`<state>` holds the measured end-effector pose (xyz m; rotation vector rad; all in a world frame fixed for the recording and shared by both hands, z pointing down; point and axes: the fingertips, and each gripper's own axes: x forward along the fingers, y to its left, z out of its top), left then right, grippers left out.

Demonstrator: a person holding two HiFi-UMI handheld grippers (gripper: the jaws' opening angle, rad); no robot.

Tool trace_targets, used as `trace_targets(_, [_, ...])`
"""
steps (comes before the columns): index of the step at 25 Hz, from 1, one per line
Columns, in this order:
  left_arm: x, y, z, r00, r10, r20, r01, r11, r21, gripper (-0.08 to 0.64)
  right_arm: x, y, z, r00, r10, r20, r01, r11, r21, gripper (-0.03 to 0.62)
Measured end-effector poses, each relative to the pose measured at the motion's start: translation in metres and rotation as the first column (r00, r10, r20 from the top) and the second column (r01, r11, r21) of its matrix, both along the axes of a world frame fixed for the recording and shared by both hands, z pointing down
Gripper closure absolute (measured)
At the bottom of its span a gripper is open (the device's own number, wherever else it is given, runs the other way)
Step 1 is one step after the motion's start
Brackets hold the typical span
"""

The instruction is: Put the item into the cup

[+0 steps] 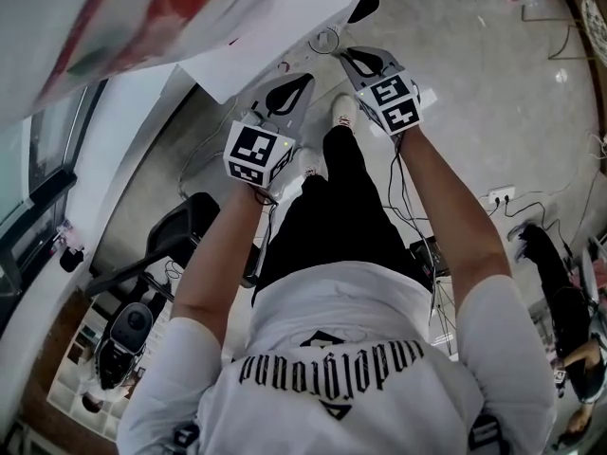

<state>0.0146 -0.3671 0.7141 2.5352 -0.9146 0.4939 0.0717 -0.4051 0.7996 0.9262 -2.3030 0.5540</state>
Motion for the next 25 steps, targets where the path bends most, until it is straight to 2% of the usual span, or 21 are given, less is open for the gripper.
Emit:
trace_targets(10, [0.002, -0.015, 0.029, 1.000, -0.021, 0.020, 0.022, 0.999, -0.026, 0.544, -0.014, -0.020, 0.070, 0.997, -0.056, -0.054, 0.054, 0.998, -0.045, 0.549])
trace_targets(15, [-0.001, -0.011, 0.034, 0.999, -0.032, 0.009, 0.032, 0.999, -0.039, 0.543, -0.019, -0.026, 0.102, 0.995, -0.053, -0.085, 0.046, 0.995, -0.084, 0.549])
trace_targets(25, [0.001, -0.007, 0.043, 0.999, -0.043, 0.021, 0.044, 0.997, -0.055, 0.543, -0.023, -0.035, 0.114, 0.994, -0.062, -0.091, 0.054, 0.994, -0.090, 0.549])
